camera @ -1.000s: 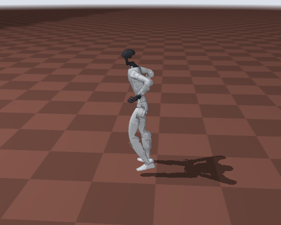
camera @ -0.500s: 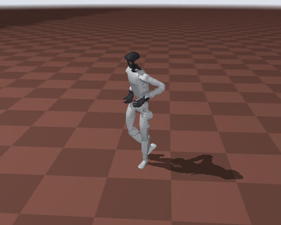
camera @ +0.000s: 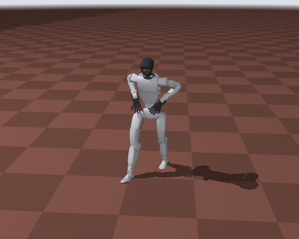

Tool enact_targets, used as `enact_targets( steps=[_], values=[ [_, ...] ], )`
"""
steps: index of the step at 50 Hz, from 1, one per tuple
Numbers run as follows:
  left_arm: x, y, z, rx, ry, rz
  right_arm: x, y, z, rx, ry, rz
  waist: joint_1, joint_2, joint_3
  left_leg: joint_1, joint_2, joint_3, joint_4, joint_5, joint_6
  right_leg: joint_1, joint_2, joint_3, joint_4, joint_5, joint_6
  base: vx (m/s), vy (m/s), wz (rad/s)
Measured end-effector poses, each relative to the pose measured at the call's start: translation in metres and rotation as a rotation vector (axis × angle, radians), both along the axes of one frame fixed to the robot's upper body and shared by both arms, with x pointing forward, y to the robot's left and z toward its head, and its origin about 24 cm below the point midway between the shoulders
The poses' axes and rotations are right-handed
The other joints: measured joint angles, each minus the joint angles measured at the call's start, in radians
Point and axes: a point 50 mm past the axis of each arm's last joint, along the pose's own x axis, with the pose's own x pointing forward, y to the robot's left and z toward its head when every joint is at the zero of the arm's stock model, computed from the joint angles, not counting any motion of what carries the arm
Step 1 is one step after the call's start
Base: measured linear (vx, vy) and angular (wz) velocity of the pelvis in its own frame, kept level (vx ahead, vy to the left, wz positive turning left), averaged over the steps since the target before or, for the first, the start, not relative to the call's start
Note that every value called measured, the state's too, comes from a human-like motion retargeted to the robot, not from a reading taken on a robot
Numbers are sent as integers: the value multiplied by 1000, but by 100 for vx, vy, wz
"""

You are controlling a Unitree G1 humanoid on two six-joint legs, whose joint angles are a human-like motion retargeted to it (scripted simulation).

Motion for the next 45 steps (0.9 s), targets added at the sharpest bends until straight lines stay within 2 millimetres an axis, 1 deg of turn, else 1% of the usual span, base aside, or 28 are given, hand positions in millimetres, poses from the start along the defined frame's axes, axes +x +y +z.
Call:
enact_targets(
  steps=[2, 5, 7, 10, 13, 15, 17, 20, 22, 24, 26, 28, 30, 33, 35, 36, 38, 41, 43, 45],
  values=[
    [0, 0, -1, 2, 7, 4, 1, 0, 1, -11, -9, 4, -5, 1, -21, 23, 9, -21, 1, 11, 6, 2, 26, 21, 0, -13, 0, 59, -27, 47],
    [-2, -3, -2, -13, 49, 11, 3, -2, 3, -29, -11, 4, -18, -7, -55, 61, -14, -82, 19, 52, 33, 48, 18, 95, 0, 23, 0, 67, -17, 53],
    [-3, -5, -3, -25, 83, 8, 4, -1, 4, -31, -6, 0, -16, -13, -76, 73, -31, -113, 59, 106, 40, 91, 5, 123, 0, 25, -13, 69, -23, 23],
    [-6, -9, -4, -29, 125, -15, 4, 0, 6, -16, 19, -12, 1, -30, -101, 51, -66, -114, 195, 233, 39, 168, -18, 137, 0, -24, -32, 69, -30, -1],
    [-10, -11, -5, -26, 163, -47, 3, 2, 6, -6, 61, -28, 17, -67, -125, -98, -116, -20, 499, 354, 65, 230, -61, 144, 0, -78, -36, 63, -28, 3],
    [-12, -10, -5, -20, 182, -61, 2, 1, 5, -12, 88, -32, 25, -84, -147, -236, -117, 75, 711, 387, 105, 249, -81, 144, 0, -101, -38, 56, -24, 9],
    [-13, -9, -5, -16, 190, -66, 0, 1, 4, -17, 108, -33, 41, -99, -160, -351, -102, 163, 845, 356, 157, 257, -94, 149, 17, -124, -34, 52, -21, -6],
    [-13, -8, -3, -19, 181, -64, -3, 2, 2, -13, 121, -36, 76, -118, -170, -483, -101, 253, 906, 250, 215, 262, -105, 168, 42, -153, -21, 49, -17, -26],
    [-12, -8, -2, -20, 173, -60, -3, 4, 1, -8, 121, -40, 103, -125, -172, -547, -109, 289, 849, 202, 231, 265, -106, 183, 56, -171, -14, 48, -12, -35],
    [-11, -7, -2, -16, 170, -59, -3, 5, 0, -7, 120, -42, 130, -124, -172, -590, -108, 323, 731, 190, 238, 271, -97, 194, 67, -189, -16, 49, -9, -38],
    [-9, -7, -2, -5, 173, -59, -1, 6, -1, -12, 119, -40, 161, -113, -168, -607, -95, 364, 556, 211, 233, 283, -77, 207, 74, -207, -25, 50, -6, -51],
    [-7, -5, -3, 9, 177, -57, 0, 7, -2, -18, 117, -34, 195, -89, -158, -597, -69, 412, 343, 255, 210, 307, -41, 221, 75, -226, -38, 54, -3, -70],
    [-4, -3, -3, 21, 173, -46, 2, 8, -3, -20, 111, -29, 229, -55, -144, -573, -33, 465, 136, 310, 161, 351, 7, 235, 71, -246, -51, 58, 0, -79],
    [0, 1, -1, 23, 141, -16, 3, 7, -2, -14, 91, -38, 261, -11, -121, -548, 5, 539, -87, 365, 52, 436, 60, 254, 60, -269, -56, 63, 4, -69],
    [2, 5, 1, 20, 115, 3, 4, 5, -1, -10, 78, -49, 273, -3, -115, -561, 18, 564, -128, 344, -8, 486, 68, 264, 59, -282, -52, 66, 8, -47],
    [3, 6, 2, 21, 103, 10, 4, 3, -1, -10, 71, -55, 276, -5, -118, -568, 20, 561, -128, 328, -18, 503, 67, 269, 61, -284, -52, 67, 10, -36],
    [5, 10, 3, 23, 81, 16, 6, 0, 0, -11, 56, -64, 279, -8, -129, -571, 18, 540, -128, 314, -21, 530, 66, 279, 71, -284, -56, 69, 12, -26],
    [7, 12, 5, 24, 65, 6, 7, -3, 2, -5, 44, -72, 274, -9, -155, -535, 10, 486, -128, 346, 4, 562, 73, 296, 112, -251, -79, 74, 16, -11],
    [7, 12, 6, 15, 54, -8, 6, -4, 2, 6, 37, -74, 264, -3, -170, -492, 8, 455, -128, 367, 19, 579, 81, 302, 164, -190, -96, 79, 19, 10],
    [6, 9, 7, -2, 43, -21, 4, -5, 3, 21, 29, -71, 250, 9, -180, -435, 14, 429, -128, 358, 28, 581, 93, 297, 253, -90, -115, 80, 22, 22]
  ],
)
